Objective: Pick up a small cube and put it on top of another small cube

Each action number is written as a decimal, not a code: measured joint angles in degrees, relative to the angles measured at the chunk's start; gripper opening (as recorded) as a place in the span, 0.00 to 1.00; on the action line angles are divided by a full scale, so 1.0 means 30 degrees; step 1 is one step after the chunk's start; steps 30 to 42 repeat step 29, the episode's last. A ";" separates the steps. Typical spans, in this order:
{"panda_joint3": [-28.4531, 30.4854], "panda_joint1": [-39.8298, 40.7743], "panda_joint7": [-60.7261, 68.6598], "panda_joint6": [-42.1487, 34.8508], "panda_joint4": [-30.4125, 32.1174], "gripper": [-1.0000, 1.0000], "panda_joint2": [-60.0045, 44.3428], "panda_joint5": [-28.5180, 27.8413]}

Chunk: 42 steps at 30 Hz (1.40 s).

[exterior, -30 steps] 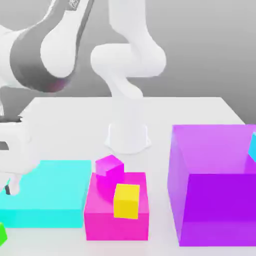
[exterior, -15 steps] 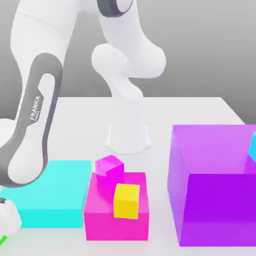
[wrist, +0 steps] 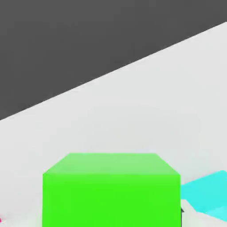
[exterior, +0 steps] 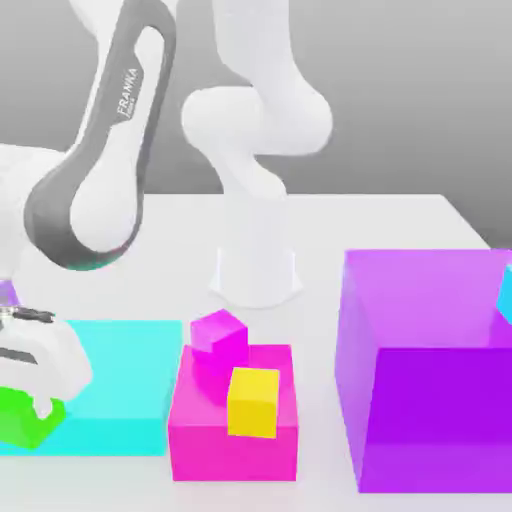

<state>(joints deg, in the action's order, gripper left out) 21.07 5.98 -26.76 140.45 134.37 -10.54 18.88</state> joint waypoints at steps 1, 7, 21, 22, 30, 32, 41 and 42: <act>-0.0173 -0.0132 -0.0562 -0.0173 0.0452 0.00 0.0679 -0.0195; -0.1075 -0.1267 -0.4421 -0.1117 0.3193 0.00 0.4878 -0.2007; -0.6087 0.0002 -1.3342 -0.2586 0.9376 0.00 1.3452 -0.6579; -0.6182 0.0050 -1.3455 -0.1951 0.9654 0.00 1.3102 -0.6633; -0.6304 0.0139 -1.3540 0.0993 1.0580 1.00 1.1091 -0.6674; -0.6304 0.0139 -1.3540 0.0993 1.0580 1.00 1.1091 -0.6674; -0.6304 0.0139 -1.3540 0.0993 1.0580 1.00 1.1091 -0.6674; -0.6304 0.0139 -1.3540 0.0993 1.0580 1.00 1.1091 -0.6674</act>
